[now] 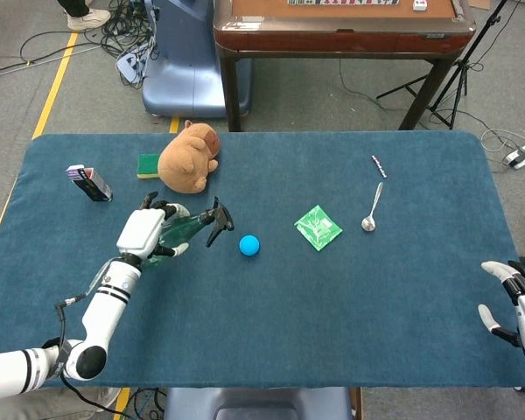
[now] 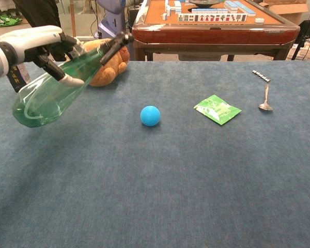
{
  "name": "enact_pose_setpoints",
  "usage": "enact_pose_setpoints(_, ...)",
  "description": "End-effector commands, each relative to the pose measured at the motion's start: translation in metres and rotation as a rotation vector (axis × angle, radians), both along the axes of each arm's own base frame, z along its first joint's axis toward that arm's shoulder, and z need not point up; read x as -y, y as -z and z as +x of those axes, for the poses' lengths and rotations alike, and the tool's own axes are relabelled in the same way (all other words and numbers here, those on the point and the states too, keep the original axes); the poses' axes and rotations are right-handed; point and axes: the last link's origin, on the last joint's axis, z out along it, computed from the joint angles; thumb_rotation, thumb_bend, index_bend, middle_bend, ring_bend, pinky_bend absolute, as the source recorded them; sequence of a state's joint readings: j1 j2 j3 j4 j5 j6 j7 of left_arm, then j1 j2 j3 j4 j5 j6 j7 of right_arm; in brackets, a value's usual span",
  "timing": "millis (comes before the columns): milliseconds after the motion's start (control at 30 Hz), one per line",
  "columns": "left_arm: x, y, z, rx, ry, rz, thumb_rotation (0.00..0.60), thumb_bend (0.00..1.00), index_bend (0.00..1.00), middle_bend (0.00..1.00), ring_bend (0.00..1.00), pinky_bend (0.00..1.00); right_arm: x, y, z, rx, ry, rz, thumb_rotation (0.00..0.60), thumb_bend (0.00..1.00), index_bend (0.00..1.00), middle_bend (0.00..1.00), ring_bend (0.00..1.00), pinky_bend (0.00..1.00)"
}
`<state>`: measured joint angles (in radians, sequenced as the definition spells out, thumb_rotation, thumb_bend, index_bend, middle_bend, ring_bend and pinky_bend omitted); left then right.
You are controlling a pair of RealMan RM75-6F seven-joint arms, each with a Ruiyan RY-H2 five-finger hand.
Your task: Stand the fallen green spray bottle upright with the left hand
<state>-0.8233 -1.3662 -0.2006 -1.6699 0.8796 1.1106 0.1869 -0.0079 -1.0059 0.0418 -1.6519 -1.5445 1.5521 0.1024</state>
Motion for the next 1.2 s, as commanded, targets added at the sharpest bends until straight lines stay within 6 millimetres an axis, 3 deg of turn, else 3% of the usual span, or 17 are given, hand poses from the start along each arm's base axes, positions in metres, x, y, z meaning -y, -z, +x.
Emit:
enact_pose_setpoints(33,-0.002,-0.025,-0.015,0.279,-0.003,0.059,0.600,0.28,0.45,0.48,0.22,0.00,0.000,0.000,0.001,0.001,-0.002,0.000,0.600,0.33,0.25,0.26,0.13,0.19)
enact_pose_setpoints(500,-0.006,-0.001,-0.057,0.672,-0.161,0.054,0.600,0.28,0.42,0.46,0.22,0.03,0.002,0.000,0.002,-0.003,-0.004,0.004,0.600,0.33,0.25,0.26,0.13,0.19)
enact_pose_setpoints(800,-0.007,0.022,-0.074,0.659,-0.132,0.125,0.600,0.28,0.40,0.46,0.22,0.03,0.001,-0.001,0.003,-0.009,0.001,-0.001,0.600,0.33,0.25,0.26,0.13,0.19)
enact_pose_setpoints(1200,0.002,0.016,-0.097,0.602,-0.130,0.125,0.600,0.28,0.37,0.39,0.19,0.03,0.000,-0.003,0.004,-0.015,0.001,-0.005,0.600,0.33,0.25,0.26,0.13,0.19)
